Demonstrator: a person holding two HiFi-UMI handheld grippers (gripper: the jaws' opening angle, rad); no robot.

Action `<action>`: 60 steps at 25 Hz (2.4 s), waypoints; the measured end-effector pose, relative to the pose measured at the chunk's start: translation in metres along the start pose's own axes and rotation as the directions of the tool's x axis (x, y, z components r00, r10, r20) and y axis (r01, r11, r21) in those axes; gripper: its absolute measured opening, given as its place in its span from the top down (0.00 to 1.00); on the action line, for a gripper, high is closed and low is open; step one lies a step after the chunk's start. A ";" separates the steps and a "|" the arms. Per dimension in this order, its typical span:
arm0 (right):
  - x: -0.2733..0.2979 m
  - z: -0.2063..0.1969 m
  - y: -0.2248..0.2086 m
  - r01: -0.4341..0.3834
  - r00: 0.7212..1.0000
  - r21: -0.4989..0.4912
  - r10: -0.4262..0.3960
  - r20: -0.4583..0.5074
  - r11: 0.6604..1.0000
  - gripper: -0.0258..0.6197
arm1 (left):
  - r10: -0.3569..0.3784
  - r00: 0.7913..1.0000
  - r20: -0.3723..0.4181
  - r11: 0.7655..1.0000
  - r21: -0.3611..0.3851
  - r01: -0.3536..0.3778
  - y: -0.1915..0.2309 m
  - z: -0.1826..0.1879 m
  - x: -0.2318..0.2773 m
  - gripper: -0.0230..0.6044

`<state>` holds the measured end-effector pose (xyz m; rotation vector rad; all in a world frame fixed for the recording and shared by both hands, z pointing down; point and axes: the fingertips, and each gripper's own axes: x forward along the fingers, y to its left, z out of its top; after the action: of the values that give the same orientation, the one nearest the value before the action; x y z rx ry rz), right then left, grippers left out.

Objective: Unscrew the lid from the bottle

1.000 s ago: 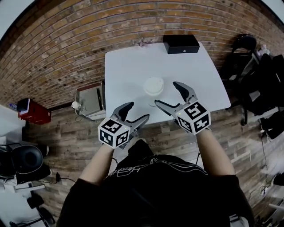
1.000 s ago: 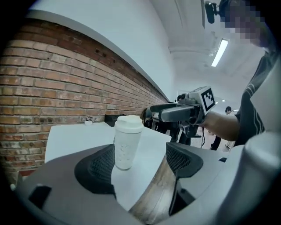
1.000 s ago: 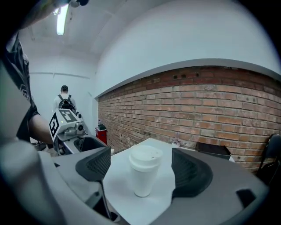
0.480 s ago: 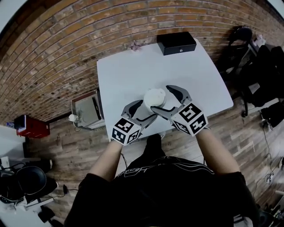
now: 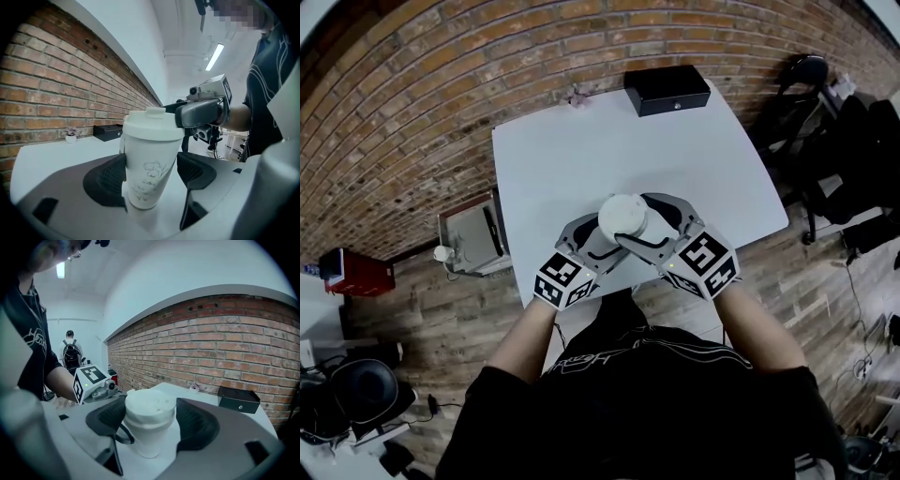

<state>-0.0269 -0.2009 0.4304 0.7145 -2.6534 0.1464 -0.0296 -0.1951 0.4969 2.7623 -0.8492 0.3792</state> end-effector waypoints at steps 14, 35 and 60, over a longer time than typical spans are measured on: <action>0.000 0.000 0.001 -0.156 0.988 -0.053 0.155 -0.016 0.986 0.44 | -0.041 0.999 -0.022 0.999 0.007 0.041 -0.001 -0.001 -0.002 0.40; 0.003 0.000 0.007 -0.683 0.726 -0.299 0.574 -0.379 0.667 0.43 | -0.090 0.994 -0.061 0.996 0.005 0.090 -0.002 -0.001 0.000 0.39; 0.012 0.009 0.007 -0.008 1.000 -0.018 0.007 -0.028 1.000 0.40 | -0.057 0.997 -0.058 0.998 -0.005 0.057 0.000 -0.002 0.000 0.39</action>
<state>-0.0431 -0.2027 0.4271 0.6918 -2.6278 0.1328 -0.0302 -0.1946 0.4983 2.7516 -0.7547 0.4443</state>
